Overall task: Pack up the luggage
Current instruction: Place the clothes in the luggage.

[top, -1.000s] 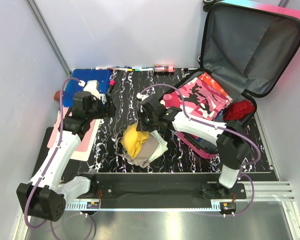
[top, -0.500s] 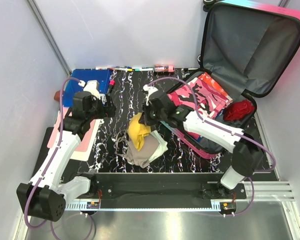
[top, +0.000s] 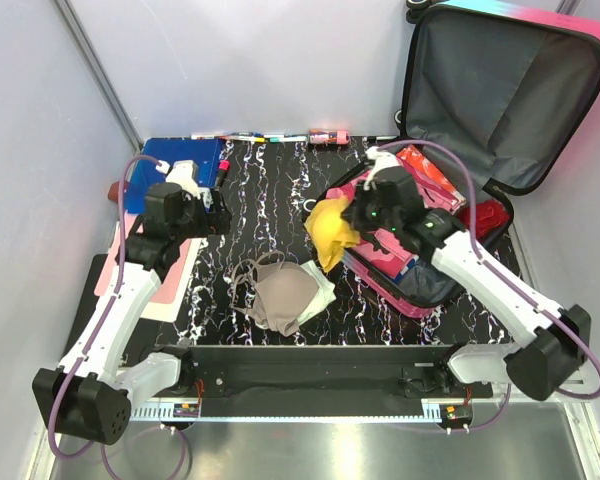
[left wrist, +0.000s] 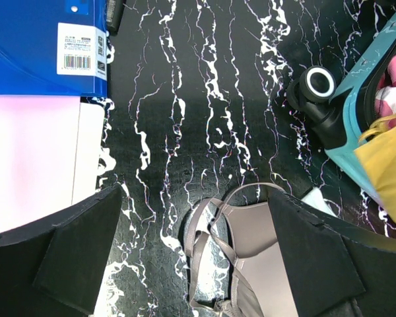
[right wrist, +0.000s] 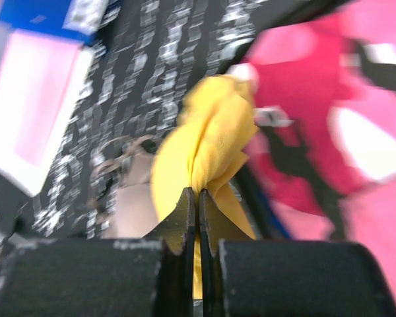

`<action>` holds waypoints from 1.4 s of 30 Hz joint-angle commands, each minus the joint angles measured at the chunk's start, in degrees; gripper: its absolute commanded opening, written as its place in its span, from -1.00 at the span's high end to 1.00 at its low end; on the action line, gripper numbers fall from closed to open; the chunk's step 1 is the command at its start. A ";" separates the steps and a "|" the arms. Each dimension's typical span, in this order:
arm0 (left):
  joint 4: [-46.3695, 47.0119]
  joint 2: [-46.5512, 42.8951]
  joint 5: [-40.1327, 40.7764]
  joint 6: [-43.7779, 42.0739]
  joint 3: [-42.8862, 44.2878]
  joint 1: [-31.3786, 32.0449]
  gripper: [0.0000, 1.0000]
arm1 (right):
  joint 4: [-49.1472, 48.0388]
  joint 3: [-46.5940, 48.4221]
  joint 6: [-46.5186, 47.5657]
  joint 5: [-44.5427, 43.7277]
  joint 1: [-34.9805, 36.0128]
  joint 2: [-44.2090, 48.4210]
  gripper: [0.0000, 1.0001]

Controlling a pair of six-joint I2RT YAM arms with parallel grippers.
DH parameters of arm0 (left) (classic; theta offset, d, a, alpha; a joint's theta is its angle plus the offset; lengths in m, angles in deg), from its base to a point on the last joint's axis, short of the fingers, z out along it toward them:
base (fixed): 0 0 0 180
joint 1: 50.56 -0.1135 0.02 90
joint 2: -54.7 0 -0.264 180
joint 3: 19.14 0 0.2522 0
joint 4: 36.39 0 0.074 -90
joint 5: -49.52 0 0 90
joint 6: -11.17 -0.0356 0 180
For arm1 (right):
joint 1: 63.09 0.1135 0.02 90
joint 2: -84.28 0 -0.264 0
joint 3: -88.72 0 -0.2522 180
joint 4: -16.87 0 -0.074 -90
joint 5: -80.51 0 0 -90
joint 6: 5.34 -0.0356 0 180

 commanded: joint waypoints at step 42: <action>2.25 -1.19 -2.64 0.70 0.19 1.32 -0.98 | 3.37 -15.73 2.33 -30.86 -37.46 13.72 1.00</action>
